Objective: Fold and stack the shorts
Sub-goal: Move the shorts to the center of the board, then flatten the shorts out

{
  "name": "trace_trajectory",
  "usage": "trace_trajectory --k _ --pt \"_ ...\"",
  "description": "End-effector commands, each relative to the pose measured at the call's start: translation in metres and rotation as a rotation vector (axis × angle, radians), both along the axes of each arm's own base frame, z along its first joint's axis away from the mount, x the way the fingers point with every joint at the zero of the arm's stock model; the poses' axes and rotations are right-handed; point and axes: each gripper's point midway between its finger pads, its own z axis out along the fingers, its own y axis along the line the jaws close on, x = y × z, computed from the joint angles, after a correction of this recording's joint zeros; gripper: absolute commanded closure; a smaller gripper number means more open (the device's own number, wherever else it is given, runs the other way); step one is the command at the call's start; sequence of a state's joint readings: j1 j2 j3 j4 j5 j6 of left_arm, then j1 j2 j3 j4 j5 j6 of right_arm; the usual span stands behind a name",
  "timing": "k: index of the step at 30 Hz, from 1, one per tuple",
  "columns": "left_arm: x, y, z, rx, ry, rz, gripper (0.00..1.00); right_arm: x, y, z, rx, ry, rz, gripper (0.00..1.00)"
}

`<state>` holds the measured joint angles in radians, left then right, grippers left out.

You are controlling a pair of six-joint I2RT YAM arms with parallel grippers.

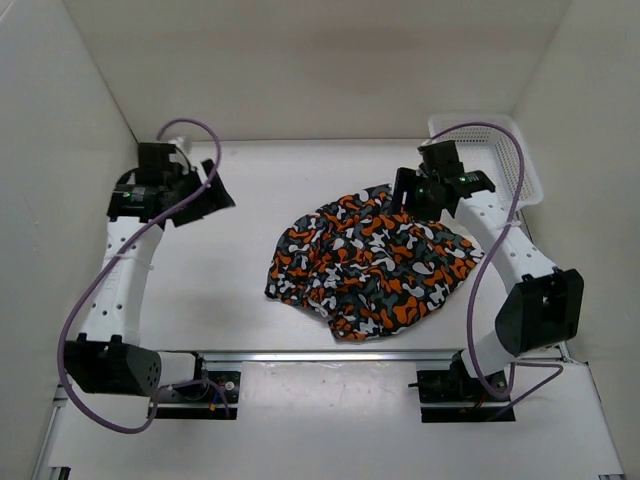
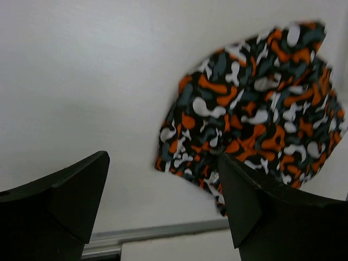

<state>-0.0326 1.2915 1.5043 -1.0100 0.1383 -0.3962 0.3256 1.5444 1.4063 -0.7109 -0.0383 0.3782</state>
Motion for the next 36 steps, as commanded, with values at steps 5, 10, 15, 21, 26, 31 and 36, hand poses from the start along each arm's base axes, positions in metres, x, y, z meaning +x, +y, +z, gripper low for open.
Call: trace_trajectory --k 5,10,15,21,26,31,36 --pt "-0.048 -0.086 -0.086 -0.111 0.206 -0.248 0.10 -0.056 0.017 0.029 0.008 -0.112 0.090 0.44" --pt "-0.060 -0.096 -0.161 -0.087 0.404 -0.186 0.00 -0.147 0.068 -0.041 -0.051 0.078 0.286 0.23" --pt "-0.053 -0.100 -0.206 -0.028 0.516 -0.199 0.00 -0.216 0.094 -0.082 -0.219 0.130 0.473 0.16" --pt "-0.046 -0.115 -0.238 -0.023 0.587 -0.237 0.06 -0.237 0.112 -0.119 -0.330 0.192 0.590 0.16" --pt "-0.042 -0.125 -0.251 -0.015 0.627 -0.257 0.34 -0.237 0.123 -0.154 -0.383 0.236 0.631 0.18" --pt "-0.035 -0.133 -0.247 -0.042 0.619 -0.285 0.90 -0.226 0.119 -0.169 -0.462 0.223 0.602 0.44" --pt "-0.001 -0.124 -0.206 -0.102 0.502 -0.266 0.90 -0.177 0.110 -0.152 -0.498 0.118 0.500 0.99"
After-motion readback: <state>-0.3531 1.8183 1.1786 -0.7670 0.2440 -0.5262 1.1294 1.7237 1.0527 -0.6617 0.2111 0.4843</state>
